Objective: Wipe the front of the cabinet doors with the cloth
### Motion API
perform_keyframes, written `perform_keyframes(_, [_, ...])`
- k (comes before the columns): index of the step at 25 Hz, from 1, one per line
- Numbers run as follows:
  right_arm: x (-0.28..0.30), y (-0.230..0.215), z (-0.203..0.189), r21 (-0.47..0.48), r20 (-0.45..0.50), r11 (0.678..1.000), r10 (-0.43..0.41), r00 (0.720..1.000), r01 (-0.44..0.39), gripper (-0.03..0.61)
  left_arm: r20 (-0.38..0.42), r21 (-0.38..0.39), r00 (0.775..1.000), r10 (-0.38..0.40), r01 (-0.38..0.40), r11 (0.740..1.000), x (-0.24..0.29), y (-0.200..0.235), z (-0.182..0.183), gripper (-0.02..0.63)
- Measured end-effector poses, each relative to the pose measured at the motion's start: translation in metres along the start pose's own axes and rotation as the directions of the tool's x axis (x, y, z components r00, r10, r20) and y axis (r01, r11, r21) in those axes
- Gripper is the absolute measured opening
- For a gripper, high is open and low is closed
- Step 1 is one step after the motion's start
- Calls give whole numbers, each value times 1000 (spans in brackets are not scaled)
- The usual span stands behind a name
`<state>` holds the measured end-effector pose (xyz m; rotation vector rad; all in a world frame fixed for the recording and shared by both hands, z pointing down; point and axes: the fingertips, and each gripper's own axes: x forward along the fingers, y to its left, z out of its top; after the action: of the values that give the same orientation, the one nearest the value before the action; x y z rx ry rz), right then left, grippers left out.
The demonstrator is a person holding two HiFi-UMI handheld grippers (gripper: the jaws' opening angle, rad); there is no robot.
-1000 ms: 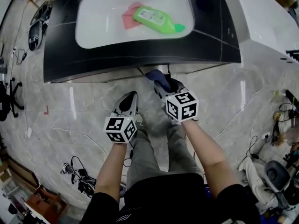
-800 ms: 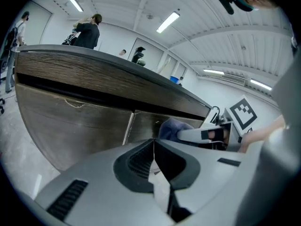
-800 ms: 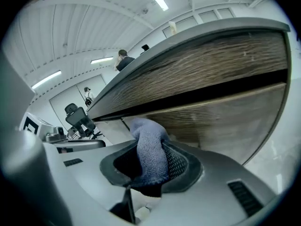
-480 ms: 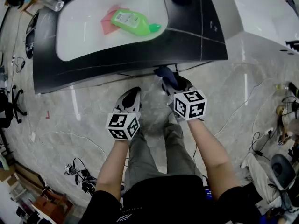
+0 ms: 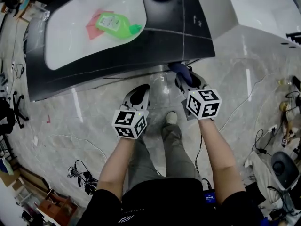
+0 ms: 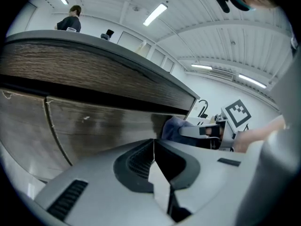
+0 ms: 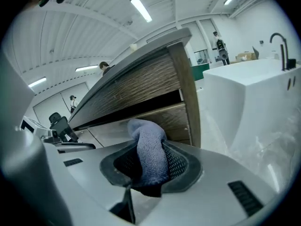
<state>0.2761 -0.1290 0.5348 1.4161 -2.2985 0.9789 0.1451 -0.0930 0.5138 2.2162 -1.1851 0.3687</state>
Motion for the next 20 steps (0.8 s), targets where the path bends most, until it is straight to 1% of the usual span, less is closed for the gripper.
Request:
perform_keyframes(6, [-24, -36, -2, 36, 21, 998, -52, 998, 51, 120, -11, 12, 999, -31, 31, 999, 17, -23, -4, 11])
perform_keyframes(10, [-34, -43, -7, 61, 31, 996, -68, 997, 66, 120, -19, 18, 999, -41, 41, 999, 18, -27, -8, 11])
perform_keyframes(15, [-30, -26, -18, 63, 21, 997, -49, 999, 47, 120, -17, -7, 999, -30, 30, 1000, 9, -18, -15, 11])
perform_keyframes(20, [-14, 9, -30, 46, -4, 999, 1, 1000, 0, 120, -14, -21, 1000, -10, 10, 1000, -8, 1, -23, 11])
